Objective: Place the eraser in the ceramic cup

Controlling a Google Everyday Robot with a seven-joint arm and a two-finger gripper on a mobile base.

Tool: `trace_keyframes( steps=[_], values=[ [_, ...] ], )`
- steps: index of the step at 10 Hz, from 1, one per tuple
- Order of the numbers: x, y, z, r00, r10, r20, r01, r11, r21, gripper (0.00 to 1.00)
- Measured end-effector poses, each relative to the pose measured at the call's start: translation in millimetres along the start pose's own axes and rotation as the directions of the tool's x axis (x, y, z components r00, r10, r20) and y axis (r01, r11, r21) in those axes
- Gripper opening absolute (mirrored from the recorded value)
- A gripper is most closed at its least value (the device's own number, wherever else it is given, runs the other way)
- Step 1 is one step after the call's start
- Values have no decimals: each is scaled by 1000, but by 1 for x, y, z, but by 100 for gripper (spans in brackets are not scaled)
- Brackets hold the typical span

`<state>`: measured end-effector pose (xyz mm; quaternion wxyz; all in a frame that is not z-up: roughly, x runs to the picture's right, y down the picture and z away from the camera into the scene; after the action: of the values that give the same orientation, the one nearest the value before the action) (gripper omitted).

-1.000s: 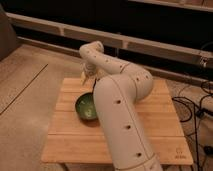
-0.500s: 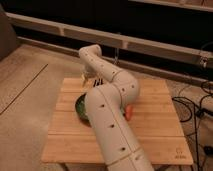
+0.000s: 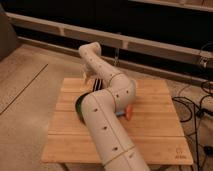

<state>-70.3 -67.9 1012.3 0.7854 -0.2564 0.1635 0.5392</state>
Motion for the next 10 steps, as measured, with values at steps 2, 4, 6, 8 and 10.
trace_keyframes(
  steps=[2, 4, 6, 8, 10],
  values=[
    [4, -19, -2, 999, 40, -7, -39, 999, 29, 65],
    [10, -22, 6, 998, 65, -24, -64, 998, 28, 65],
    [15, -21, 15, 996, 78, -41, -77, 997, 21, 65],
    [17, -15, 21, 996, 75, -55, -74, 997, 13, 65],
    [23, -12, 29, 994, 75, -78, -74, 997, 6, 65]
  ],
)
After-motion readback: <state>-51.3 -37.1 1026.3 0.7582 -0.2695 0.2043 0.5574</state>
